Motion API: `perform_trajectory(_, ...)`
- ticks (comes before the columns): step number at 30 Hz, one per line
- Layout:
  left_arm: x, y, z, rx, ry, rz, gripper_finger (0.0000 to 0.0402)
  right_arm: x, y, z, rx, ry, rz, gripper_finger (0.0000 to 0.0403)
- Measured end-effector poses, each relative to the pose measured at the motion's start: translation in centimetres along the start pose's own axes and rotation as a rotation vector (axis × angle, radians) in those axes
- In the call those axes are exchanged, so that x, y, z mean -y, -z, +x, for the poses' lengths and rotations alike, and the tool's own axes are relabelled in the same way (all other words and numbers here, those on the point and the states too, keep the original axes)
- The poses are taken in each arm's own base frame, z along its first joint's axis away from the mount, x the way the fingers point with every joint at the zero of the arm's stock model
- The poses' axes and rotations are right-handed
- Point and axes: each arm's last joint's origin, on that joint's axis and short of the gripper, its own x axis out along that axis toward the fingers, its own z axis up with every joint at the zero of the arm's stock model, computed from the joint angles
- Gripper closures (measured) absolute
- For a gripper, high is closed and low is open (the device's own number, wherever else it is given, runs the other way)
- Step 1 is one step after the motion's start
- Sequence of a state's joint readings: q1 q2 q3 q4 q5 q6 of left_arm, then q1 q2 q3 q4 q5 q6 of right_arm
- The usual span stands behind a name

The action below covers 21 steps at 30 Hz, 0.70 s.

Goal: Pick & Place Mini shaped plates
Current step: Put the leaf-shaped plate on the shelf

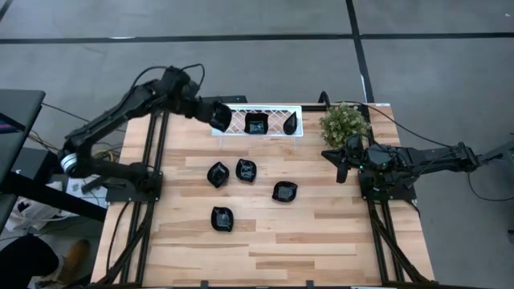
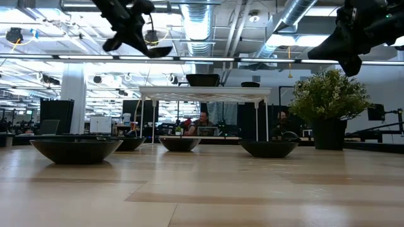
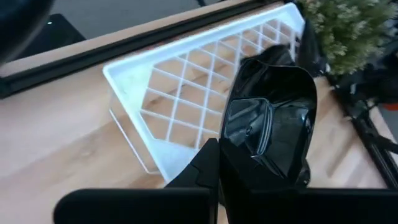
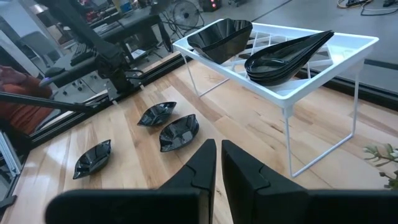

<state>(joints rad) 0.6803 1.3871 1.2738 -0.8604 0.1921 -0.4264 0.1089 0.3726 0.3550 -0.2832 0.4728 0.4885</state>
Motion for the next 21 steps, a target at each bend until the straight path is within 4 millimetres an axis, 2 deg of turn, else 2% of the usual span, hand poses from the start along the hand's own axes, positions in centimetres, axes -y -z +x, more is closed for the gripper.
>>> perform_trajectory(5,-0.3,-2.2,1.1,-0.023,0.023,-0.004,0.0398,0.0,0.0,0.0,0.0,0.0,0.0,0.0381)
perform_trajectory(9,-0.6,-3.2,2.3,-0.063,0.005,0.011,0.0398,0.0,0.0,0.0,0.0,0.0,0.0,0.0381)
perform_trajectory(15,-1.6,-3.7,4.1,-0.115,-0.024,0.003,0.0398,0.0,0.0,0.0,0.0,0.0,0.0,0.0381)
perform_trajectory(21,-1.6,-3.7,5.1,-0.149,-0.011,0.012,0.0398,0.0,0.0,0.0,0.0,0.0,0.0,0.0381)
